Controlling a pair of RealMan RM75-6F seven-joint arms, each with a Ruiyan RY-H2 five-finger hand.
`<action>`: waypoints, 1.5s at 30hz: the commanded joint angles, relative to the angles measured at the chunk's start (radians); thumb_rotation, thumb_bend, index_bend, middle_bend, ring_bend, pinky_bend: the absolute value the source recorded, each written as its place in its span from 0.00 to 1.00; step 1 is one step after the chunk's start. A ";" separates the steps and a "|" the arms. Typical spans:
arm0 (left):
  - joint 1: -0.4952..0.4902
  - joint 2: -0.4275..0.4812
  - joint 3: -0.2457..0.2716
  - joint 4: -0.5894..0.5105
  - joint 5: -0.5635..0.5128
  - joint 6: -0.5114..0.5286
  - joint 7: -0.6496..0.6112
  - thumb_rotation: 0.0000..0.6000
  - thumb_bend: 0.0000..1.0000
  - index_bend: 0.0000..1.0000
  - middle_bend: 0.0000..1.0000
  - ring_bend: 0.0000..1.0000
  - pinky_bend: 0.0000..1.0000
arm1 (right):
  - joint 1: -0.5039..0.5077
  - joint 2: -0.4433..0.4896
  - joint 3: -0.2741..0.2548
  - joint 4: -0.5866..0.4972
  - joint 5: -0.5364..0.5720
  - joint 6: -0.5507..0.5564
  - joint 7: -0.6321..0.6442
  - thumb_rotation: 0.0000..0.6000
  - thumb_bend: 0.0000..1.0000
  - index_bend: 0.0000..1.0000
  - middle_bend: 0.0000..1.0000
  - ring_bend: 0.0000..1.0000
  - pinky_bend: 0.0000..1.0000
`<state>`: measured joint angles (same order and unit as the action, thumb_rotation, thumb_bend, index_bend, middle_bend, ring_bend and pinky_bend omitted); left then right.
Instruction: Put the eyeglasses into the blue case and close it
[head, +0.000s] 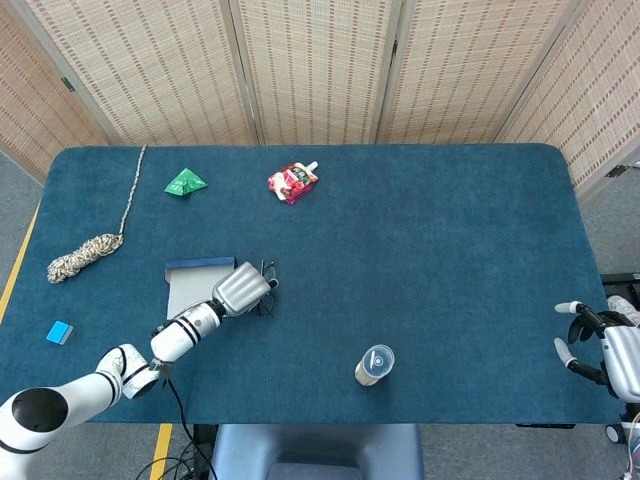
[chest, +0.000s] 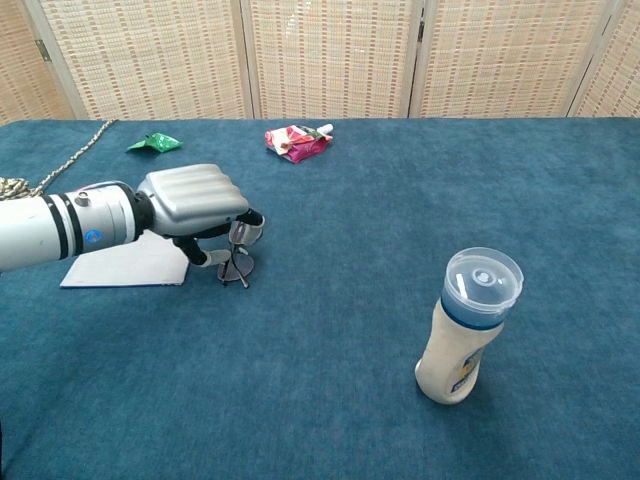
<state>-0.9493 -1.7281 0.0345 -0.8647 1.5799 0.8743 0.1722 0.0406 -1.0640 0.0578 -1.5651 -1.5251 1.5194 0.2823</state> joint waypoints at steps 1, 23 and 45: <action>0.003 0.000 0.000 0.001 -0.001 -0.003 -0.002 1.00 0.38 0.45 0.92 0.87 0.87 | -0.001 0.000 0.000 0.001 0.001 0.000 0.000 1.00 0.35 0.33 0.63 0.60 0.35; 0.020 0.013 -0.003 0.003 -0.007 -0.020 -0.017 1.00 0.38 0.51 0.92 0.87 0.87 | -0.005 0.003 0.001 -0.005 -0.002 0.005 -0.004 1.00 0.34 0.33 0.63 0.60 0.35; 0.092 0.094 -0.024 -0.161 -0.017 0.105 -0.089 1.00 0.38 0.73 0.94 0.89 0.87 | -0.008 0.004 0.002 -0.003 -0.010 0.013 0.005 1.00 0.35 0.33 0.63 0.60 0.35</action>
<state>-0.8751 -1.6571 0.0119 -1.0010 1.5699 0.9612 0.0719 0.0325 -1.0601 0.0598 -1.5683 -1.5347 1.5327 0.2875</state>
